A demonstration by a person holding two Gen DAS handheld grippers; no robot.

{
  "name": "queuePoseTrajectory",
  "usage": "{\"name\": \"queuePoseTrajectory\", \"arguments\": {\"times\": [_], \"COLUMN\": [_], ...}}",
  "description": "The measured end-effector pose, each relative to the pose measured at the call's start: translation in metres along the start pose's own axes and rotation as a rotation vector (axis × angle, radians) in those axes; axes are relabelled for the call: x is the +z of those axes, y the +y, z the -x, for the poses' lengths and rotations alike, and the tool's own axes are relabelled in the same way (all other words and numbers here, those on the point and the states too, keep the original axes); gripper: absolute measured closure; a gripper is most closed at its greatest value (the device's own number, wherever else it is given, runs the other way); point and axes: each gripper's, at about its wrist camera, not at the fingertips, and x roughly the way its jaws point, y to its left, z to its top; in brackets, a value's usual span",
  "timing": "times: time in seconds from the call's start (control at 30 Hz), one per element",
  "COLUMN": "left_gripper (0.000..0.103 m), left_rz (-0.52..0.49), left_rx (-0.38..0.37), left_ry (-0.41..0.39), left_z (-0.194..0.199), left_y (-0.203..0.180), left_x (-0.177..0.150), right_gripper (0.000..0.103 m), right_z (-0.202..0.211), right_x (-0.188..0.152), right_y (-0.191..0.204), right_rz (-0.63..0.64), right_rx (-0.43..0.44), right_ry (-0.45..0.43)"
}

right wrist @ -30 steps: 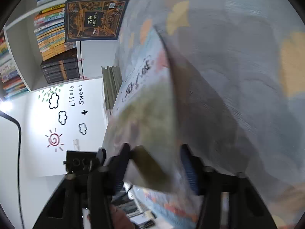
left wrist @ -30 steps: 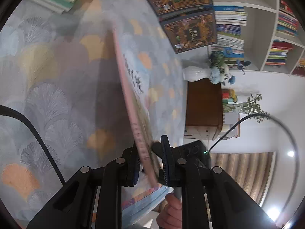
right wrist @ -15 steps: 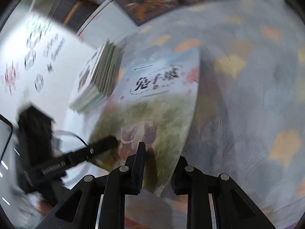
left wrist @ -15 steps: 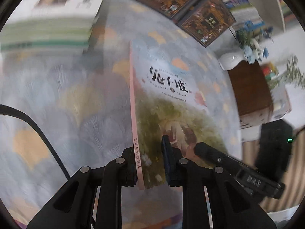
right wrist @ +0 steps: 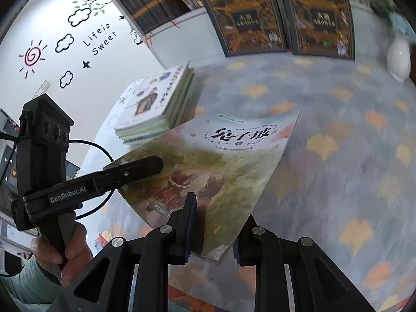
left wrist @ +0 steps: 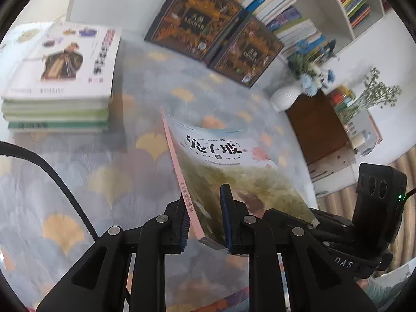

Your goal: Organize books

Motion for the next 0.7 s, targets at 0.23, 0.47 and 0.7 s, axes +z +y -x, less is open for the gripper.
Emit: {"name": "queuePoseTrajectory", "arguments": {"times": [0.23, 0.47, 0.7], "left_gripper": [0.086, 0.086, 0.085], "left_rz": [-0.003, 0.065, 0.153], "left_rx": [-0.029, 0.074, 0.172], "left_ry": [-0.15, -0.268, -0.32], "left_z": [0.04, 0.078, 0.085], "left_y": [0.011, 0.081, 0.148], "left_x": [0.039, 0.089, 0.109], "right_gripper": [0.079, 0.078, 0.078], "right_z": [0.007, -0.056, -0.14], "right_x": [0.048, 0.118, 0.166], "right_y": [0.037, 0.09, 0.123], "right_rz": [0.077, 0.162, 0.167], "right_rx": [0.055, 0.172, 0.286], "right_ry": [-0.075, -0.067, 0.039]}}
